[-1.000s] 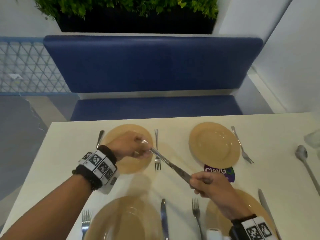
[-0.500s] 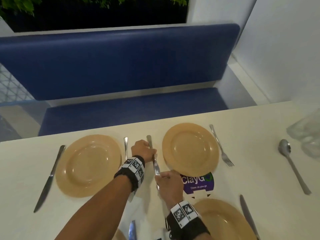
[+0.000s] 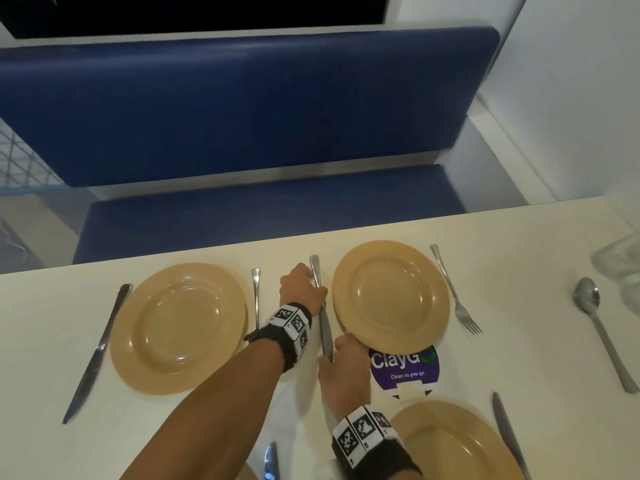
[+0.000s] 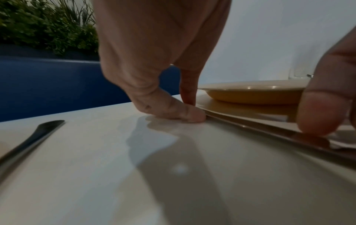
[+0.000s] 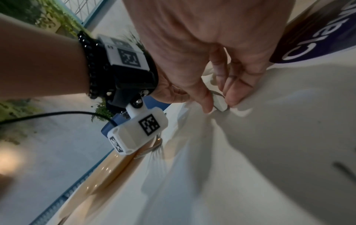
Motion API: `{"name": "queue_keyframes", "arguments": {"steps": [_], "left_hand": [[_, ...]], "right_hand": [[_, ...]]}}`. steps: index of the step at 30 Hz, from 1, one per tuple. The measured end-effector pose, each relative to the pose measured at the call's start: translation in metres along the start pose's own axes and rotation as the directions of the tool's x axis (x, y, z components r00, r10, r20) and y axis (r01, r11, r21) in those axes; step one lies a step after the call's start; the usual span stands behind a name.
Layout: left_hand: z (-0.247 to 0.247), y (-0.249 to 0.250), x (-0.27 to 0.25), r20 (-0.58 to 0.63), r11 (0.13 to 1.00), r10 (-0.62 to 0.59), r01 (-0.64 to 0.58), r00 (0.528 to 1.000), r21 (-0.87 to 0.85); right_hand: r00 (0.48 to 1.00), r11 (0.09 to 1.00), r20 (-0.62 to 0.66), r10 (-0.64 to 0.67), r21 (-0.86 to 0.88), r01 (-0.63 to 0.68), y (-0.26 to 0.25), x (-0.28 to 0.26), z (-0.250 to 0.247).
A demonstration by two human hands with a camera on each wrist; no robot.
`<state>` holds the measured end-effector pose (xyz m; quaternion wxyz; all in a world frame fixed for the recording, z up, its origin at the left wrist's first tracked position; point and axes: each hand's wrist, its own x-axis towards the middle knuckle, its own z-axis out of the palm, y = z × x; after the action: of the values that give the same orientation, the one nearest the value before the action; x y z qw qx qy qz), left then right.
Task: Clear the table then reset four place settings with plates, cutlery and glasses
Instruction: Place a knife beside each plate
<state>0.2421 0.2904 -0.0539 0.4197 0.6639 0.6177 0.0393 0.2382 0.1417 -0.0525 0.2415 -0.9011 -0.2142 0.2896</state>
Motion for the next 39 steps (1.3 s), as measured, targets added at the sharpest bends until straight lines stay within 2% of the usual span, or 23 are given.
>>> {"name": "queue_keyframes", "arguments": {"steps": [11, 21, 39], "left_hand": [[-0.003, 0.008, -0.010, 0.008, 0.997, -0.014, 0.015, 1.000, -0.077], [-0.007, 0.003, -0.008, -0.032, 0.996, -0.024, 0.021, 0.999, -0.082], [-0.013, 0.005, -0.015, 0.010, 0.992, -0.048, 0.049, 0.999, -0.120]], "right_hand": [[0.996, 0.994, 0.012, -0.089, -0.061, 0.089, 0.002, -0.002, -0.002], [0.995, 0.994, 0.007, -0.095, -0.059, 0.095, 0.003, -0.004, -0.002], [0.996, 0.994, 0.022, -0.082, -0.075, 0.083, 0.000, -0.007, -0.006]]}}
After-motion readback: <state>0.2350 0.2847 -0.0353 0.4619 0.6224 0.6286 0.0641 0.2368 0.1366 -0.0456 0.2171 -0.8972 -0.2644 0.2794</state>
